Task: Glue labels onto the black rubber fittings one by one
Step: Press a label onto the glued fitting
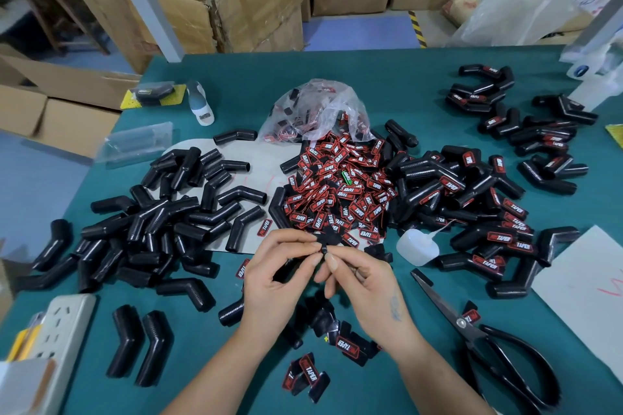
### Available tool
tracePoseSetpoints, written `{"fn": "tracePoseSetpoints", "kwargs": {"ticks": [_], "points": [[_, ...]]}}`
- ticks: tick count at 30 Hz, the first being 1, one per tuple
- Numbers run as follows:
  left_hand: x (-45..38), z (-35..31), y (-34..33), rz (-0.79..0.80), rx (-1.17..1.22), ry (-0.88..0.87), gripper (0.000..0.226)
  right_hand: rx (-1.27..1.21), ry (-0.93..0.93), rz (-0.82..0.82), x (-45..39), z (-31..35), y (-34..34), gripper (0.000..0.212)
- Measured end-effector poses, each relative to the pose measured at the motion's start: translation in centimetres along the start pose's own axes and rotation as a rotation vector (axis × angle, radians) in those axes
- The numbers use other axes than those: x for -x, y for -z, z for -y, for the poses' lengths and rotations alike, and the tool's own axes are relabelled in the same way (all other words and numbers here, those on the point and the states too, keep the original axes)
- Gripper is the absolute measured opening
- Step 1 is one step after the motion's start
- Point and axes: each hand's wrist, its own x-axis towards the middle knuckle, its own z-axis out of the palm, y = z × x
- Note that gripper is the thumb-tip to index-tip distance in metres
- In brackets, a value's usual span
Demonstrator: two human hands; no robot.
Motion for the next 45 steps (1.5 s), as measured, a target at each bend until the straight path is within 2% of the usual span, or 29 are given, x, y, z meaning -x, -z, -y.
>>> {"fn": "tracePoseSetpoints", "kwargs": {"ticks": [24, 45], "points": [[-0.33, 0.00, 0.18, 0.068, -0.006, -0.038, 0.012, -0.037, -0.005, -0.023, 0.31, 0.27, -0.09, 0.027], [0.27, 0.32, 0.21, -0.017, -0.092, -0.193, 0.011, -0.038, 0.032, -0.014, 0.27, 0.71, -0.07, 0.022]]}}
